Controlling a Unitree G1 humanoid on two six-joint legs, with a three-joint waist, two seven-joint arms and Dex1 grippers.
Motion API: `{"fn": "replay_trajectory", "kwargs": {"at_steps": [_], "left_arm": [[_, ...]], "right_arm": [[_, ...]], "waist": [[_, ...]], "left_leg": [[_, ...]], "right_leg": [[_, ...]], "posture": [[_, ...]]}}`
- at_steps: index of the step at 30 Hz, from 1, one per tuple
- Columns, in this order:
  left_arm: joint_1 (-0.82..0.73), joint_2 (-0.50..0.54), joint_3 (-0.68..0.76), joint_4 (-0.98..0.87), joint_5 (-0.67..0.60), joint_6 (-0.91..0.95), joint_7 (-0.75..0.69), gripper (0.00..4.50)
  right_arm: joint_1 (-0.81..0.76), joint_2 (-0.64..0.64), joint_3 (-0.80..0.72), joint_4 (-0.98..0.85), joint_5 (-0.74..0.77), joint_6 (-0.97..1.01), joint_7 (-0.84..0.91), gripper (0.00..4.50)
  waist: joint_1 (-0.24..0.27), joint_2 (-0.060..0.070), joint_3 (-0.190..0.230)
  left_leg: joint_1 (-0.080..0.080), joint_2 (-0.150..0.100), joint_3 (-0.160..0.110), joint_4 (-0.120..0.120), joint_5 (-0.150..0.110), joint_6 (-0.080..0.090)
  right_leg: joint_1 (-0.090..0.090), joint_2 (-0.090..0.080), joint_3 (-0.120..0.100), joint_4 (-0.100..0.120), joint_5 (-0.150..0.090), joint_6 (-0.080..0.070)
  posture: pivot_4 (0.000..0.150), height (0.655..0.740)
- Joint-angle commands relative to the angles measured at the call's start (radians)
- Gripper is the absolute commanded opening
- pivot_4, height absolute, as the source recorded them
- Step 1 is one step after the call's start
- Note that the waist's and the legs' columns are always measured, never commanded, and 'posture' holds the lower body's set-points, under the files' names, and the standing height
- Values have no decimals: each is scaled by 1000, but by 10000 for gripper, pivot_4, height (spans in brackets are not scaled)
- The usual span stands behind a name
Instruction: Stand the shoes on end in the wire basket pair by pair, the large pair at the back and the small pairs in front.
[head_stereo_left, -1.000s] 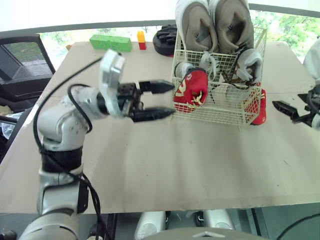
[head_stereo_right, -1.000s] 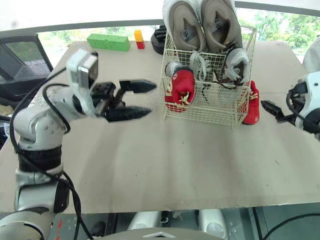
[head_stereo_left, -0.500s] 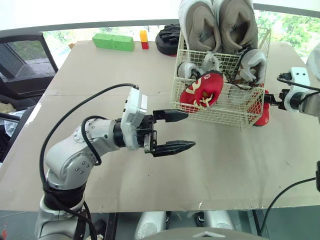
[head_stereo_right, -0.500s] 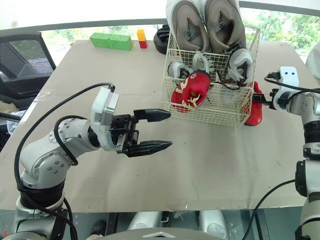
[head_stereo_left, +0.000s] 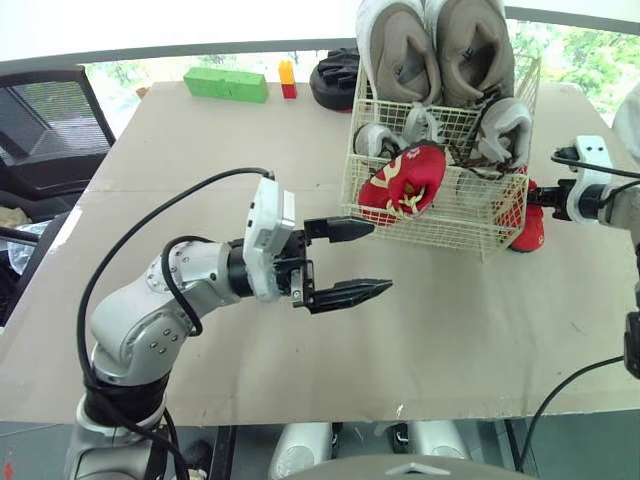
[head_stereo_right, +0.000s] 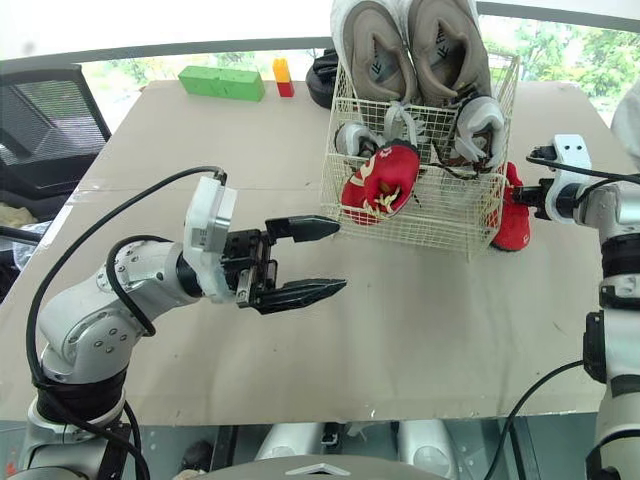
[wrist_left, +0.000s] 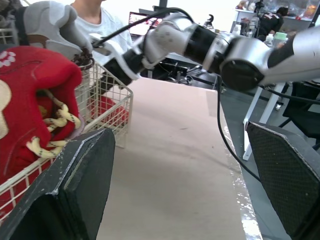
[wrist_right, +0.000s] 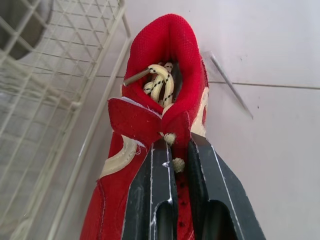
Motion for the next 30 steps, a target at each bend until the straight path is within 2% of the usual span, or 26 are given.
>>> {"fn": "replay_trajectory", "kwargs": {"at_steps": [1, 3, 5, 7, 9, 11, 14, 16, 20, 24, 30], "left_arm": [[-15, 11, 4, -2, -27, -13, -24, 45000], [-27, 9, -6, 17, -27, -18, -37, 45000], [-57, -12, -37, 59, -11, -30, -58, 45000], [-73, -21, -46, 89, -9, -36, -75, 45000], [-95, -28, -56, 118, -6, -40, -96, 45000], [-117, -39, -65, 146, -1, -46, -105, 45000], [-129, -56, -66, 186, 19, -72, -114, 45000], [-121, -67, -61, 202, 36, -93, -112, 45000], [-99, -75, -43, 200, 22, -95, -110, 45000], [-87, -67, -10, 192, -9, -81, -88, 45000], [-24, -62, 43, 139, -42, -64, -18, 45000]], "right_arm": [[170, -41, -285, -436, 87, 174, -65, 514], [305, -22, -445, -662, 106, 237, -93, 514], [389, 107, -701, -934, 209, 217, -113, 514], [410, 203, -828, -1086, 298, 199, -129, 514], [423, 244, -832, -1230, 359, 152, -149, 514], [341, 344, -821, -1319, 463, 96, -259, 514], [310, 446, -583, -1397, 340, -48, -361, 514], [341, 491, -413, -1403, 206, -197, -392, 514], [432, 552, -136, -1301, -47, -513, -405, 514], [528, 587, 11, -1110, -246, -829, -410, 514], [665, 650, 95, -779, -402, -1238, -452, 514]], "waist": [[9, 1, 0], [12, 2, -1], [10, 2, -1], [3, 3, -1], [-7, 4, -2], [-26, 3, -2], [-36, 3, -1], [-35, 3, -1], [-24, 3, -1], [-22, 3, -1], [-28, 1, -2]], "left_leg": [[-1, 0, -1, 0, 0, 0], [-1, 0, -1, 0, 0, 0], [0, 0, -1, 0, -1, 2], [1, 0, -1, 0, -1, 2], [3, 0, 0, 1, -2, 3], [6, 1, 1, 1, -2, 3], [18, 2, 6, -3, -2, 3], [22, 2, 6, -5, -2, 3], [20, 1, 6, -6, 0, 0], [18, 0, 6, -6, 1, -2], [21, 1, 6, -11, 2, -4]], "right_leg": [[-1, 0, -1, 0, 0, 0], [-1, 0, -1, 0, 0, 0], [0, 0, -1, 0, 0, 0], [2, 1, -1, 0, 0, 1], [3, 2, 1, 2, 0, 1], [4, 3, 1, 3, 0, 1], [13, 4, 4, 2, -1, 1], [16, 4, 6, 1, -1, 0], [14, 4, 6, 0, -1, 1], [13, 2, 6, -2, -1, 1], [13, 2, 7, -1, -1, 1]], "posture": [[1500, 7400], [1500, 7400], [1500, 7400], [1500, 7400], [1500, 7400], [1500, 7400], [1500, 7400], [1500, 7400], [1500, 7400], [1500, 7400], [1500, 7400]]}}
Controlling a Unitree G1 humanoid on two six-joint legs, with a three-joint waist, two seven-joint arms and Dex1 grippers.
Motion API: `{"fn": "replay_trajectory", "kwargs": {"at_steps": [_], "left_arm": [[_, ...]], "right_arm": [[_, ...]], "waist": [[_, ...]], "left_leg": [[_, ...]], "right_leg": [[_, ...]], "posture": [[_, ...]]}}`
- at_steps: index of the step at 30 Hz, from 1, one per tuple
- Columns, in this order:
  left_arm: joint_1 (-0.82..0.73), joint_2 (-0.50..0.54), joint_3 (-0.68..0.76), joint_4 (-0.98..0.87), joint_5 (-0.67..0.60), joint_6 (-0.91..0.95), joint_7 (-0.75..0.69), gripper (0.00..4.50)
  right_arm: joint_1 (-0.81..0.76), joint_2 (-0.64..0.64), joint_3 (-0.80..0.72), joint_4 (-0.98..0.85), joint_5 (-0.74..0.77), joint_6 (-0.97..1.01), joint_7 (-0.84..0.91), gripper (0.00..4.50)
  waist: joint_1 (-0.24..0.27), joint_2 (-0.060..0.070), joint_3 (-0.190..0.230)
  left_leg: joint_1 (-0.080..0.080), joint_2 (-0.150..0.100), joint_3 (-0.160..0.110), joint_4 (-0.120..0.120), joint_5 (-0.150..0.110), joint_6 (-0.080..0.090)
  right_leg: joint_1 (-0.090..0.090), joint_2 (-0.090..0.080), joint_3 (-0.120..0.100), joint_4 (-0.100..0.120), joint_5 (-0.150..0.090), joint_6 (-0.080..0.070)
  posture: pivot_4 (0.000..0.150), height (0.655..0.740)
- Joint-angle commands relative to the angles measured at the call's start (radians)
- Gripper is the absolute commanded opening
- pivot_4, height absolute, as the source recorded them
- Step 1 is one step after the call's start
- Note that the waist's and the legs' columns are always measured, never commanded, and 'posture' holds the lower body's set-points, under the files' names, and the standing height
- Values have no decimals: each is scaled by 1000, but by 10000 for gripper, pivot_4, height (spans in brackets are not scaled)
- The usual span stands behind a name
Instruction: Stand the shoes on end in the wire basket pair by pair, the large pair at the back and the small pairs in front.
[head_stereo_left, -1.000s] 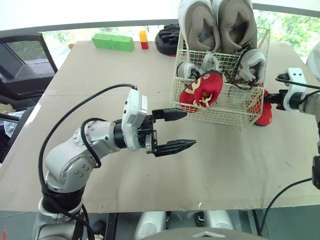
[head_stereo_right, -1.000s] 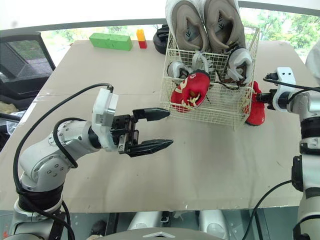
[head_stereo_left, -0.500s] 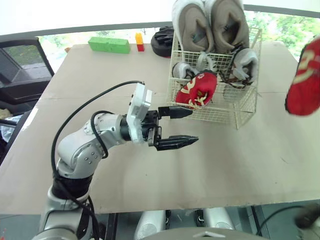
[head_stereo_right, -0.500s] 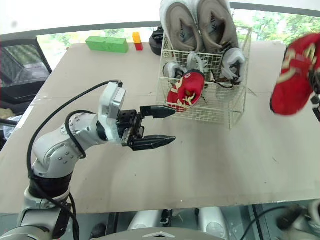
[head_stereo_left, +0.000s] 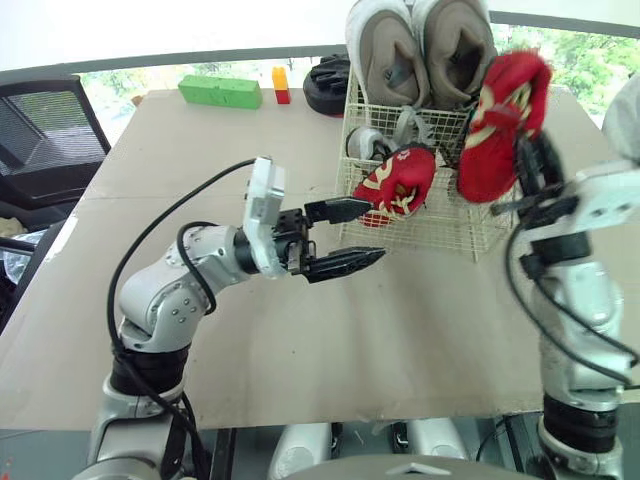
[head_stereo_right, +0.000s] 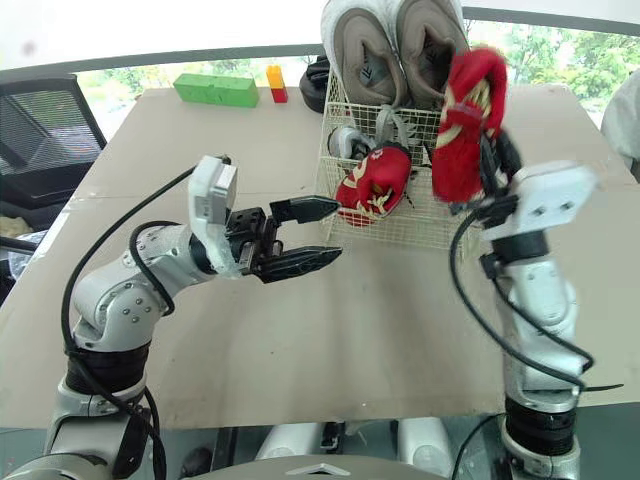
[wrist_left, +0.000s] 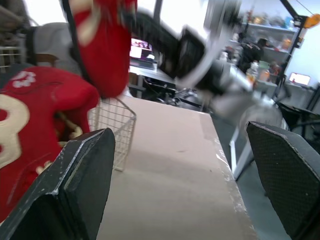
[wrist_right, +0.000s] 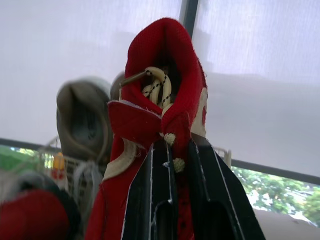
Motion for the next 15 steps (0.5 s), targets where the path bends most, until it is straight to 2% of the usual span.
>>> {"fn": "replay_trajectory", "kwargs": {"at_steps": [1, 6, 12, 13, 14, 15], "left_arm": [[32, 3, 40, -60, -28, -3, 39, 45000], [39, -21, 48, -72, -61, 12, 111, 45000], [96, 8, 50, -67, -25, -27, 77, 45000], [100, 7, 49, -67, -27, -29, 76, 45000], [106, 6, 46, -69, -25, -33, 75, 45000], [113, 6, 42, -71, -23, -35, 73, 45000]], "right_arm": [[27, 29, 5, 165, -71, -226, -51, 514], [96, 68, 7, 318, -41, -344, -52, 514], [221, 48, 55, 161, 144, -225, 76, 514], [237, 42, 59, 136, 170, -201, 90, 6644], [254, 26, 64, 109, 186, -176, 108, 9537], [286, -2, 72, 66, 211, -136, 136, 14426]], "waist": [[-3, 0, 0], [2, -3, -2], [-1, -3, -1], [0, -3, -1], [1, -3, -1], [2, -3, -1]], "left_leg": [[1, 0, 0, 0, 0, 0], [9, 0, 1, 0, -2, 4], [11, 0, 2, -2, -2, 4], [11, 1, 2, -2, -3, 4], [11, 1, 2, -2, -3, 4], [11, 1, 2, -3, -3, 4]], "right_leg": [[0, 0, 1, 0, 0, 0], [8, 0, 2, 0, 0, -1], [9, 0, 4, 0, -1, -2], [9, 0, 3, 0, -1, -2], [9, 0, 3, 0, -1, -2], [9, 0, 3, 0, -1, -2]], "posture": [[1500, 7400], [1500, 7400], [1500, 7400], [1500, 7400], [1500, 7400], [1500, 7400]]}}
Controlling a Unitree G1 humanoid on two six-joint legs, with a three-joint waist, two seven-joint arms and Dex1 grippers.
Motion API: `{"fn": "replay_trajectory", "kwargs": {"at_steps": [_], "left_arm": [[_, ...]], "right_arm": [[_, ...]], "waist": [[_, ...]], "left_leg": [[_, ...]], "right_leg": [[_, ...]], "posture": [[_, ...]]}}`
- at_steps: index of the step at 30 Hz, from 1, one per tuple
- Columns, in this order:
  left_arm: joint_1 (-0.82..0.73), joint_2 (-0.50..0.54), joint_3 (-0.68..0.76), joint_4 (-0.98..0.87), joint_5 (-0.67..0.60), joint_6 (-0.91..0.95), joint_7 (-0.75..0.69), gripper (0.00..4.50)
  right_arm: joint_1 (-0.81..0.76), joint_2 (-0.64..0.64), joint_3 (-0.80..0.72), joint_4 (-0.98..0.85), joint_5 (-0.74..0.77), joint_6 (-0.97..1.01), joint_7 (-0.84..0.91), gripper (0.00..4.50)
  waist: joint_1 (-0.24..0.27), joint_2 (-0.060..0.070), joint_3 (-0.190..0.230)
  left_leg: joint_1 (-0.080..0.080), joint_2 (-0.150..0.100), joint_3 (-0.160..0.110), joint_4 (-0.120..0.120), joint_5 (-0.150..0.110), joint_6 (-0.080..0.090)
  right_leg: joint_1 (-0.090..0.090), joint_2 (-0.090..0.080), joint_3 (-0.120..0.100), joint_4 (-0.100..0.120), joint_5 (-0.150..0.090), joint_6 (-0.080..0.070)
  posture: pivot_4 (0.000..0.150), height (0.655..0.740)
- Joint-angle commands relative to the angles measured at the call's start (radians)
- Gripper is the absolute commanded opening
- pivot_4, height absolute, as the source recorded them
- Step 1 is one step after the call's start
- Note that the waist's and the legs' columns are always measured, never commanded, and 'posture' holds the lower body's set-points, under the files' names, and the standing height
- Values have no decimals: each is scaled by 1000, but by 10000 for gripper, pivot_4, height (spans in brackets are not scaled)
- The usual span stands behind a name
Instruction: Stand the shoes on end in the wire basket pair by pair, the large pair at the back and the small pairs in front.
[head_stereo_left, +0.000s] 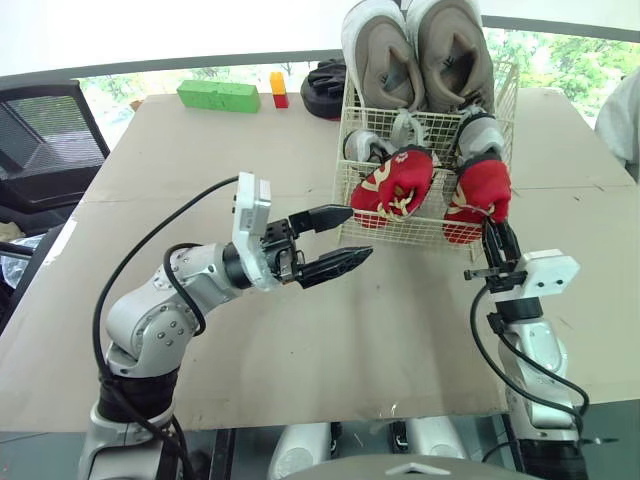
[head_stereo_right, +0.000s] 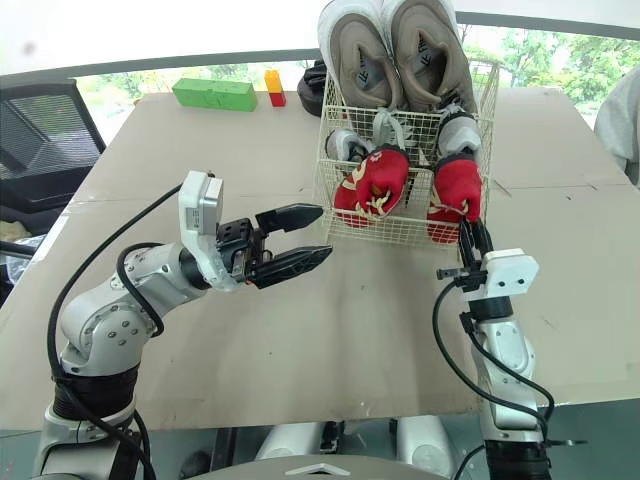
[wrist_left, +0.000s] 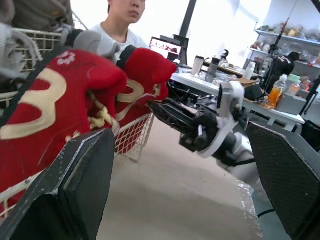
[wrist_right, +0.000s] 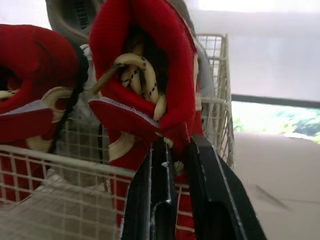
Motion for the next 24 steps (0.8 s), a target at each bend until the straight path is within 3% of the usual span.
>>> {"fn": "replay_trajectory", "kwargs": {"at_steps": [1, 4, 8, 12, 13, 14, 16, 17, 20, 24], "left_arm": [[12, 2, 11, -33, 1, -28, -17, 45000], [15, 5, 12, -30, 0, -30, -21, 45000], [1, -7, -13, 10, 31, -50, -42, 45000], [-10, -13, -25, 27, 44, -61, -55, 45000], [-15, -15, -27, 29, 46, -62, -55, 45000], [-16, -16, -28, 29, 48, -62, -55, 45000], [-11, -14, -24, 22, 50, -63, -55, 45000], [-8, -12, -20, 16, 49, -62, -54, 45000], [4, 1, 0, -5, 48, -59, -38, 45000], [17, 2, 14, -34, 51, -63, -1, 45000]], "right_arm": [[75, -65, 27, -143, 89, 114, 86, 19153], [136, -130, 6, -257, 127, 210, 105, 32496], [171, -329, -66, -515, 373, 501, 146, 32496], [17, -449, -74, -584, 560, 696, 117, 32496], [-38, -451, -62, -569, 573, 735, 95, 27246], [-102, -445, -44, -547, 578, 772, 72, 24770], [-224, -419, -6, -494, 570, 835, 31, 14181], [-266, -410, 10, -475, 562, 856, 21, 12477], [-361, -372, 37, -428, 526, 917, -40, 980], [-411, -343, 2, -473, 579, 979, -85, 206]], "waist": [[1, 0, 0], [2, 1, 0], [3, 1, 1], [-2, -2, 2], [0, -2, 2], [2, -2, 2], [2, -3, 3], [3, -3, 3], [2, -3, 3], [12, -3, 3]], "left_leg": [[0, 0, 0, 0, 0, 0], [-1, 0, 0, 0, 0, 0], [-2, 0, 1, 0, 0, 1], [-2, 1, 0, 0, 0, 1], [-2, 2, 0, 0, 0, 1], [-3, 2, 0, 0, 0, 1], [-4, 2, -1, 0, 0, 1], [-5, 2, -1, 0, 0, 1], [-9, 2, -1, 0, 0, 0], [-15, 1, -4, 1, 0, 0]], "right_leg": [[0, 0, 0, 0, 0, 0], [-1, 0, 0, -1, -1, -2], [-1, -1, 0, -2, -2, -2], [-1, 0, -1, -2, -2, -2], [-1, 1, -1, -3, -2, -1], [-1, 1, -2, -3, -2, -1], [-2, 1, -3, -3, -2, -2], [-3, 1, -3, -4, -1, -2], [-5, 1, -3, -6, 1, 2], [-9, -1, -6, -8, 1, 2]], "posture": [[1500, 7400], [1500, 7400], [1500, 7400], [1500, 7400], [1500, 7400], [1500, 7400], [1500, 7400], [1500, 7400], [1500, 7400], [1500, 7400]]}}
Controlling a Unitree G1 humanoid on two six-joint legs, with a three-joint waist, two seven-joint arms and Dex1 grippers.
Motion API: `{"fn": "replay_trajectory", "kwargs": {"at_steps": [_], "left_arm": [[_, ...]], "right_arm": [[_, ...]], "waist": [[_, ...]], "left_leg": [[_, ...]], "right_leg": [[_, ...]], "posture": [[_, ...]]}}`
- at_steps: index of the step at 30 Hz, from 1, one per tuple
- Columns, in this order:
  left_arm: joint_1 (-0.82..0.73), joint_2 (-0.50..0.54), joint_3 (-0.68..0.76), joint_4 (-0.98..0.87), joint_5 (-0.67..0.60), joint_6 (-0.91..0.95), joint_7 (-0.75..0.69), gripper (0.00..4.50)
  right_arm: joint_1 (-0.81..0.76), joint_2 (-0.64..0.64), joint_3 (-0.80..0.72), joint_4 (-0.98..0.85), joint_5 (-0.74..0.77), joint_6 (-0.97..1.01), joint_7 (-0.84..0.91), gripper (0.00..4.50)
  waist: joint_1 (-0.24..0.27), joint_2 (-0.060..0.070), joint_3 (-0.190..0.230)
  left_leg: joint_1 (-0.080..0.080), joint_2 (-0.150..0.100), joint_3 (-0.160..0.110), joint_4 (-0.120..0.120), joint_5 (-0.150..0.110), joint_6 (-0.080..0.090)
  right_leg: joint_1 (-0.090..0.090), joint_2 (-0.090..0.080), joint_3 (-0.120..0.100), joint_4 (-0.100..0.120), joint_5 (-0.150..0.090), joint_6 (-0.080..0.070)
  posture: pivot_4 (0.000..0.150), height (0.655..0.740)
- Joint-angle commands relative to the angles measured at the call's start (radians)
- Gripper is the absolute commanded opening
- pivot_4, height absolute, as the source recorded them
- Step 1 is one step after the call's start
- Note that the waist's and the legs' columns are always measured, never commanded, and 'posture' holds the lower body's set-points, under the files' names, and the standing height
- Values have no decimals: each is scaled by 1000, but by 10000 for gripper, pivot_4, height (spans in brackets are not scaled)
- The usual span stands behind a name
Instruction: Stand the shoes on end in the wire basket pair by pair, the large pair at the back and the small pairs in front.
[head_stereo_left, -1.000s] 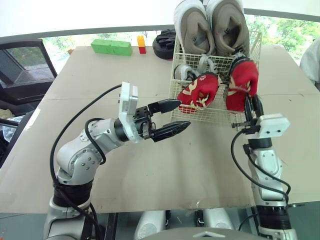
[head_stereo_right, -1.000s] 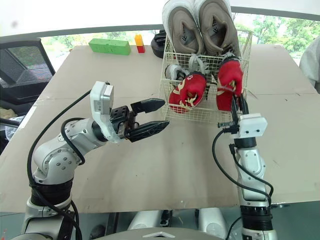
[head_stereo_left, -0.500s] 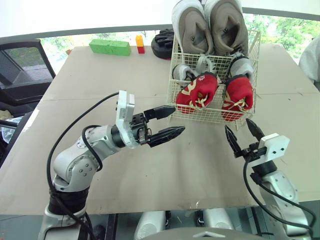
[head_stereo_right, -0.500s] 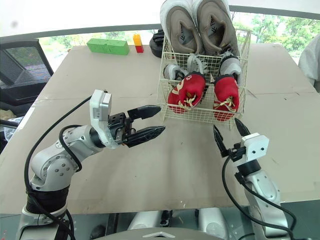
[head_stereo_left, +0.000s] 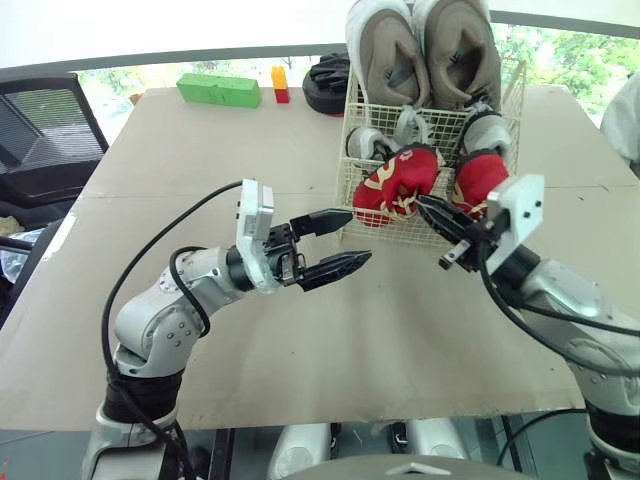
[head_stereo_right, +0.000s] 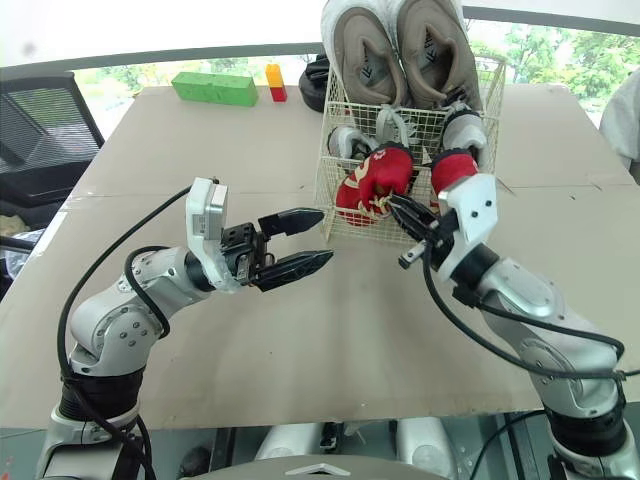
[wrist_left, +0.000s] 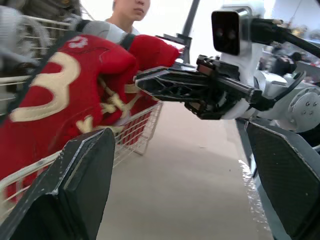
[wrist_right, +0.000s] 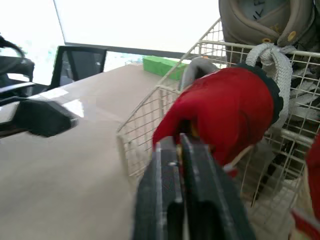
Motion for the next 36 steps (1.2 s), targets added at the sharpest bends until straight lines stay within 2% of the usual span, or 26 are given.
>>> {"fn": "replay_trajectory", "kwargs": {"at_steps": [1, 4, 8, 13, 18, 21, 23, 27, 32, 36], "left_arm": [[6, 2, 30, -65, -1, -18, 35, 45000], [13, -5, 31, -79, 1, -18, 71, 45000], [-12, -44, 40, -84, 30, -31, 184, 45000], [-196, -55, 56, -45, 34, 36, 341, 45000], [-226, -35, 38, -32, 51, 32, 309, 45000], [-194, -26, 26, -47, 42, 31, 256, 45000], [-178, -23, 22, -57, 28, 34, 220, 45000], [-144, 0, 29, -73, -30, 64, 140, 45000], [-113, 29, 27, -58, -19, 52, 87, 45000], [-83, 20, 21, -62, -19, 45, 75, 45000]], "right_arm": [[-45, 26, -56, -78, 88, 42, -32, 206], [-133, 23, -95, -90, 185, 93, -49, 206], [-283, -56, -65, -14, 122, 139, -6, 206], [-271, -121, -45, 2, 95, 141, 84, 206], [-242, -185, -120, -21, 104, 229, 42, 206], [-227, -280, -133, -59, 42, 285, 26, 206], [-222, -297, -138, -71, 30, 299, 16, 206], [-243, -269, -132, -65, 23, 344, -18, 206], [-289, -216, -85, -60, 46, 414, -18, 206], [-321, -51, -35, 8, 100, 398, 1, 206]], "waist": [[1, 0, 0], [-1, 1, 0], [-3, 1, 1], [16, 0, 1], [12, 1, 0], [15, 1, 1], [17, 1, 1], [16, 1, 0], [14, 1, 1], [8, 0, 0]], "left_leg": [[-1, 0, -1, 0, 0, 0], [-3, 0, -2, 0, 0, 0], [-2, 0, -2, 0, 0, 1], [-2, -1, -6, 0, 0, 1], [-3, -3, -5, 0, 0, 0], [-3, -3, -5, 0, 0, 0], [-3, -3, -6, 0, 0, 0], [-3, -3, -6, 0, 0, 1], [-2, -3, -6, 0, 0, 1], [-1, -3, -6, 0, -1, 1]], "right_leg": [[0, 0, -1, -2, 0, 0], [-1, 0, -1, -4, 0, 0], [0, -1, -2, -4, 0, 0], [2, -1, -6, -5, 0, 0], [3, -2, -5, -7, 1, 0], [3, -3, -5, -8, 1, 0], [3, -3, -6, -8, 0, 0], [4, -3, -6, -8, 0, 0], [5, -3, -6, -8, 0, 0], [5, -3, -6, -8, 0, 0]], "posture": [[1500, 7400], [1500, 7400], [1500, 7400], [1500, 7400], [1500, 7400], [1500, 7400], [1500, 7400], [1500, 7400], [1500, 7400], [1500, 7400]]}}
